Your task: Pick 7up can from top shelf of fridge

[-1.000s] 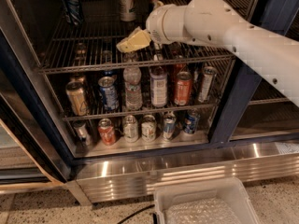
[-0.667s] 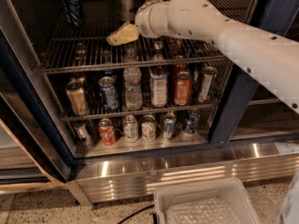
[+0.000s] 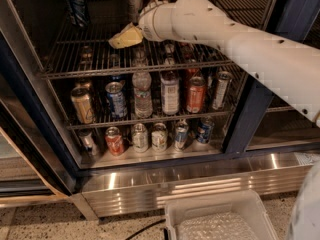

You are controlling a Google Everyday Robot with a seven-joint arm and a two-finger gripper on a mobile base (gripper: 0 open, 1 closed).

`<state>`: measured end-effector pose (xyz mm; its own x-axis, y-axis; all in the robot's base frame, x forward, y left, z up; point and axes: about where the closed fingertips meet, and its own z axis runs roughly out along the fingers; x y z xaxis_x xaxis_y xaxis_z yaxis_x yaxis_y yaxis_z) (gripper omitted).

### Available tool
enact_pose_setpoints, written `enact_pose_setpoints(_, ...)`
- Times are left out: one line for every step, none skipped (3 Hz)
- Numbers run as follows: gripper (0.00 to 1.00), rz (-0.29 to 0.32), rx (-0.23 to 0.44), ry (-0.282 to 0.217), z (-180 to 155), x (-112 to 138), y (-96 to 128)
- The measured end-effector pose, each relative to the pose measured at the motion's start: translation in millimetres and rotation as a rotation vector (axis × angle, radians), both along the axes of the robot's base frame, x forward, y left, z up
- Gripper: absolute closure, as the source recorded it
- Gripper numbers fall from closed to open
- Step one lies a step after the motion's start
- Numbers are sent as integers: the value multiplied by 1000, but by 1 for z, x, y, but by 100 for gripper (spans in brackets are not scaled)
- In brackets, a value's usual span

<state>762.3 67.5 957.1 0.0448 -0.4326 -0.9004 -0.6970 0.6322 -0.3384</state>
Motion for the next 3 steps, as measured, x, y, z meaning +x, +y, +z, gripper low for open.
enact_pose_setpoints(0, -36, 27, -35, 4, 14, 6)
enact_pose_setpoints(0, -75, 46, -49, 7, 25, 6)
enact_pose_setpoints(0, -114, 97, -27, 9, 38, 2)
